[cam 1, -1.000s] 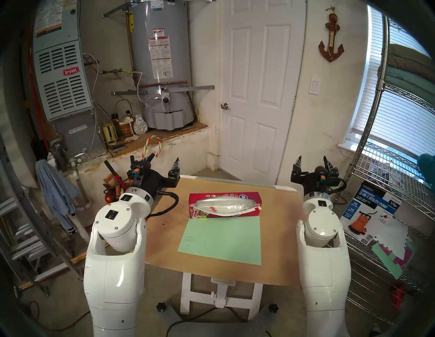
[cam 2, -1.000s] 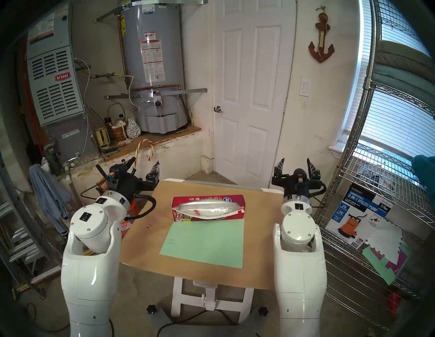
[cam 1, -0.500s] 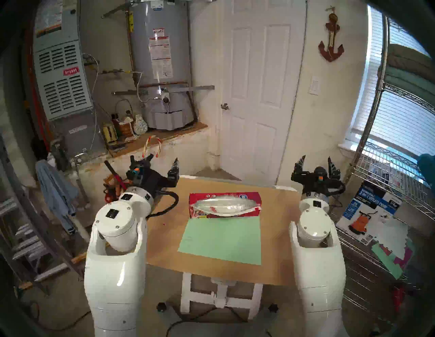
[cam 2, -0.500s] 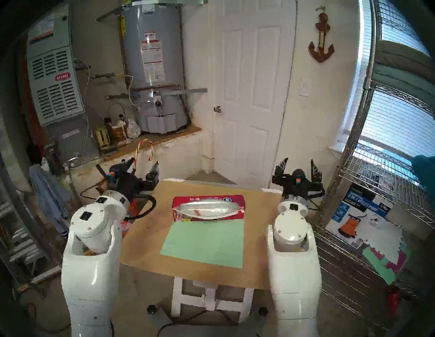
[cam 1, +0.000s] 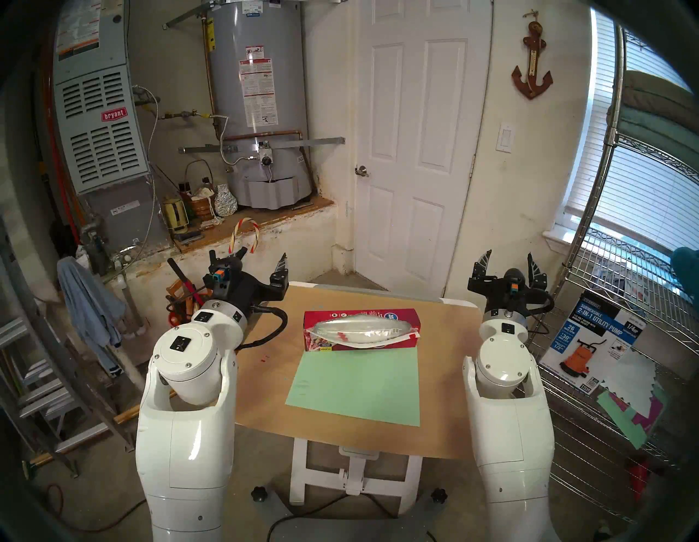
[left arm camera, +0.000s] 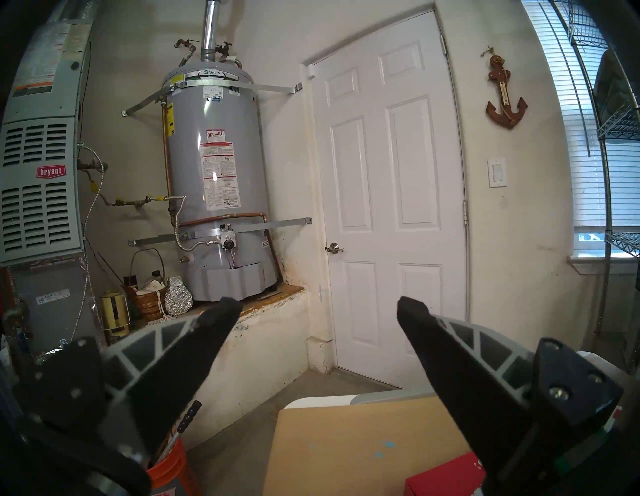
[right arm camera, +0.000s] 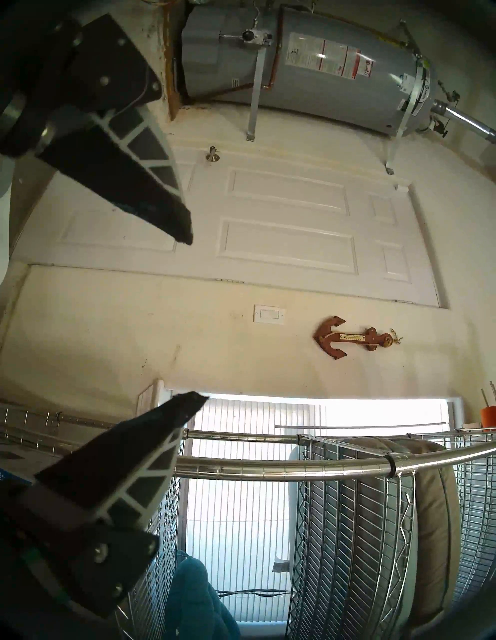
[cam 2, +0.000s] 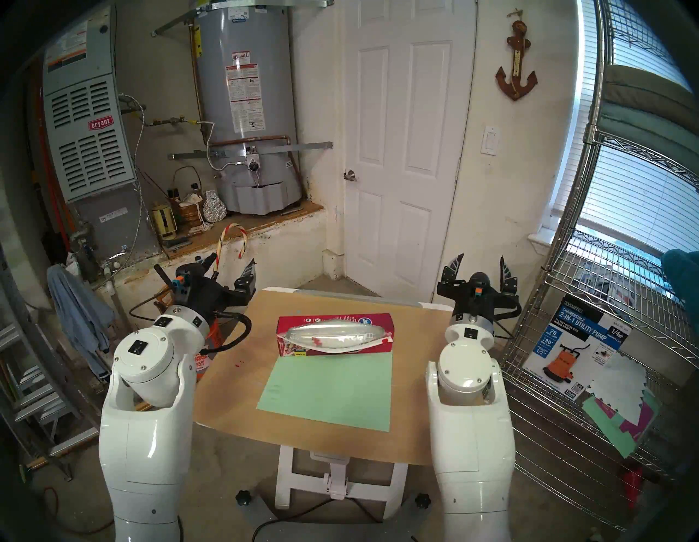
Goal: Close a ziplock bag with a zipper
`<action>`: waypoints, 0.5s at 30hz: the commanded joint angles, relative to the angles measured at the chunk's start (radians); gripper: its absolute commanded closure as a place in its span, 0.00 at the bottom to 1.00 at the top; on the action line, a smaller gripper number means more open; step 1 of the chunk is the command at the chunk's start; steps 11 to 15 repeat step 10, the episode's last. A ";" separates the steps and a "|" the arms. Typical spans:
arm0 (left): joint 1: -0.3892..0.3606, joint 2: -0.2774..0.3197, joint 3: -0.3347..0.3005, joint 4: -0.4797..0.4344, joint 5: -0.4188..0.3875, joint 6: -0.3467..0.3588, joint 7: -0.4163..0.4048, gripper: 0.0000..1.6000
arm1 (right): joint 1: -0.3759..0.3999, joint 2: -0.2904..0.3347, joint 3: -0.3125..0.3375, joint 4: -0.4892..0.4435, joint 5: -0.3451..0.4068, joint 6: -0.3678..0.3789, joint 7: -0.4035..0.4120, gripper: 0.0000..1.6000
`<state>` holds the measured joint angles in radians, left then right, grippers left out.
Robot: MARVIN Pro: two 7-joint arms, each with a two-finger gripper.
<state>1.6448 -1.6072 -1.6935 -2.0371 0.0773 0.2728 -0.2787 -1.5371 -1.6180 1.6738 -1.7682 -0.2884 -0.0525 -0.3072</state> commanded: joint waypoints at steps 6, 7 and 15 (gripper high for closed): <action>-0.006 0.002 0.000 -0.030 0.000 -0.008 -0.003 0.00 | 0.015 -0.003 -0.010 -0.019 0.004 -0.011 0.002 0.00; -0.006 0.001 0.000 -0.030 0.000 -0.008 -0.003 0.00 | 0.015 -0.003 -0.010 -0.019 0.004 -0.011 0.002 0.00; -0.006 0.001 0.000 -0.030 0.000 -0.008 -0.003 0.00 | 0.015 -0.003 -0.010 -0.019 0.004 -0.011 0.002 0.00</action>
